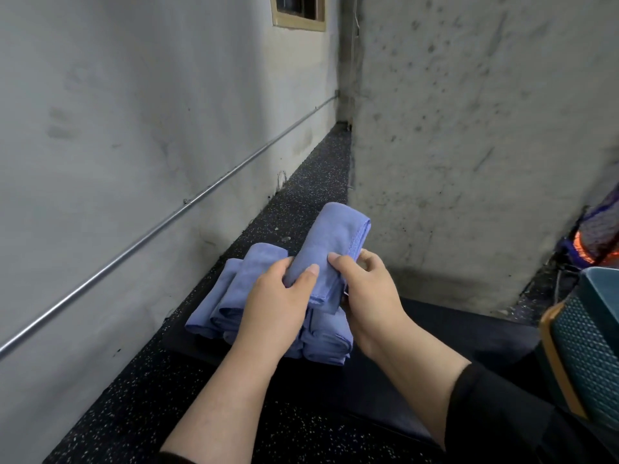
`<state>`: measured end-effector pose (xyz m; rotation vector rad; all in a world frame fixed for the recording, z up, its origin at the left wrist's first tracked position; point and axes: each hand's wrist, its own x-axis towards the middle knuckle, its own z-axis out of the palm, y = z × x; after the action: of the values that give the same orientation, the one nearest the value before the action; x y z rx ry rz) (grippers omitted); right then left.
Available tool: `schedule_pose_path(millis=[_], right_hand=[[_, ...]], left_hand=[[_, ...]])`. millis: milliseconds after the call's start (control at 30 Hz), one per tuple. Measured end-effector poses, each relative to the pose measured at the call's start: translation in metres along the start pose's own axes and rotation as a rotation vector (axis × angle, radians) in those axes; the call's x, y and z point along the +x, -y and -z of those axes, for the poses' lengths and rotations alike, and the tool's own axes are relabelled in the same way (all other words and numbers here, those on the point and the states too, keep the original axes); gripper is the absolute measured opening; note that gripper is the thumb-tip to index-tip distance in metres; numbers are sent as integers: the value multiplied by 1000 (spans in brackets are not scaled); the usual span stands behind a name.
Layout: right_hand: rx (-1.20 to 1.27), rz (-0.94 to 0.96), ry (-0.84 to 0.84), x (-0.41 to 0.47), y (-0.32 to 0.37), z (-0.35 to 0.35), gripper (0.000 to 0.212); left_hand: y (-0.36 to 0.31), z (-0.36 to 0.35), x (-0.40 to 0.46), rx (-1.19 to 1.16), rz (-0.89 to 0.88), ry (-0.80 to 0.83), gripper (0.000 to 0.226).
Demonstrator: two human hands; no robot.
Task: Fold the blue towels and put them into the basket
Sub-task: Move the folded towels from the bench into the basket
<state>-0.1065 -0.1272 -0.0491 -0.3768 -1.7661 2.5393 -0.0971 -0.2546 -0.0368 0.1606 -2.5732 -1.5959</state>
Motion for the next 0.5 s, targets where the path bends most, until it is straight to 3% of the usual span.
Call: schedule_pose_path(millis=[133,267,400,500], right_hand=[[108,34,27,-25,37,28,30],[16,120,-21,-55,82,70,27],[-247,292,-169,-90,132,138,24],[-487,431,-271,-122,180,210,25]], left_hand=[[-26,-23,-11,-237,-32,135,17],[-59,-57,-28,-271,-235,161,9],[-94,-105,-60,-349,-394,321,23],[-115,-152,-85,-367,-387,457,40]])
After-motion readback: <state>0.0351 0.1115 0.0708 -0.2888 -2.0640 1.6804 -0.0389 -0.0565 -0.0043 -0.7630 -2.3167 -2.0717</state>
